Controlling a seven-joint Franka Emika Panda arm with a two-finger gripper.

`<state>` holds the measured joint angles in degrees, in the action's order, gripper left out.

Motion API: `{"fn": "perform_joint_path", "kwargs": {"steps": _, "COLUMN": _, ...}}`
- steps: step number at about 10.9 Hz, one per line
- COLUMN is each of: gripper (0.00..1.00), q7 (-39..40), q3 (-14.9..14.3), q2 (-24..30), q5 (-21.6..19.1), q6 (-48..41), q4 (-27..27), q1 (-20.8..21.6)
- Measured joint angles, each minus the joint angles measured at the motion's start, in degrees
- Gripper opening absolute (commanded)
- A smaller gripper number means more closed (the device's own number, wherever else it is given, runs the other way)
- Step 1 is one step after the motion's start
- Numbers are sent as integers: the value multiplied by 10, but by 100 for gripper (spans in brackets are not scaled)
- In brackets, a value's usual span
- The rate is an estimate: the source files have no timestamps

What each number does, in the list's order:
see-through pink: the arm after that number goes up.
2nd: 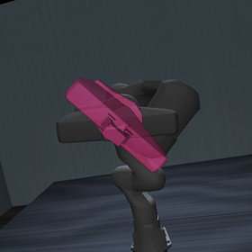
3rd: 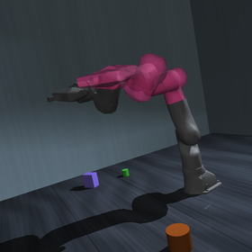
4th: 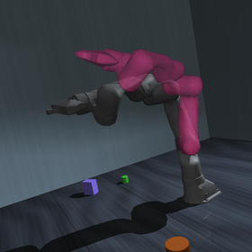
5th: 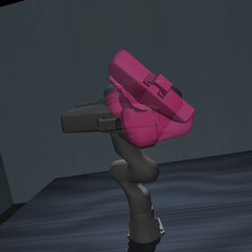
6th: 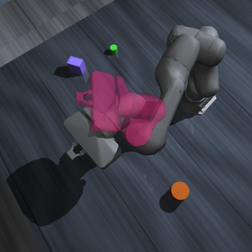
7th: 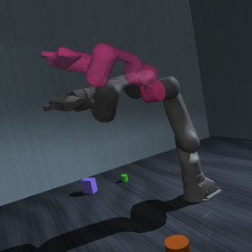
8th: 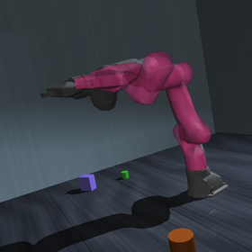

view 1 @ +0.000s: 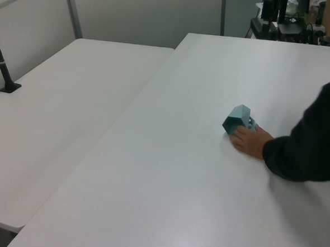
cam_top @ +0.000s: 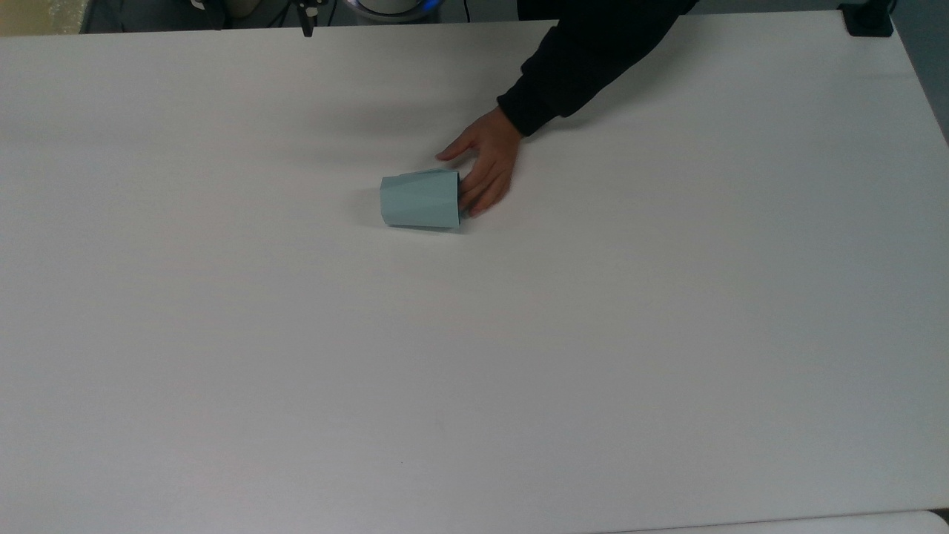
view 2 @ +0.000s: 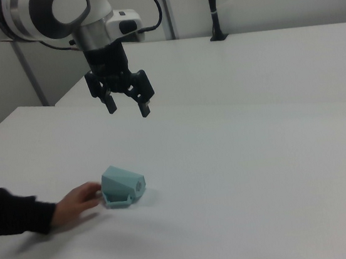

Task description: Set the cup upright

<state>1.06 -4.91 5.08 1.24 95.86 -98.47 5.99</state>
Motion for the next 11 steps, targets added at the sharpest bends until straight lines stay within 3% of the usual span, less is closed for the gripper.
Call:
{"fn": "perform_joint_path", "kwargs": {"steps": 5, "gripper": 100, "q7": 30, "q3": -22, "q2": 2, "q5": 0, "q6": -35, "q4": 34, "q1": -13}}
{"fn": "perform_joint_path", "kwargs": {"steps": 9, "gripper": 100, "q7": 33, "q3": -18, "q2": 2, "q5": 0, "q6": -54, "q4": 36, "q1": -10}}
{"fn": "perform_joint_path", "kwargs": {"steps": 11, "gripper": 100, "q7": 16, "q3": -11, "q2": 2, "q5": 0, "q6": -55, "q4": 36, "q1": 13}}
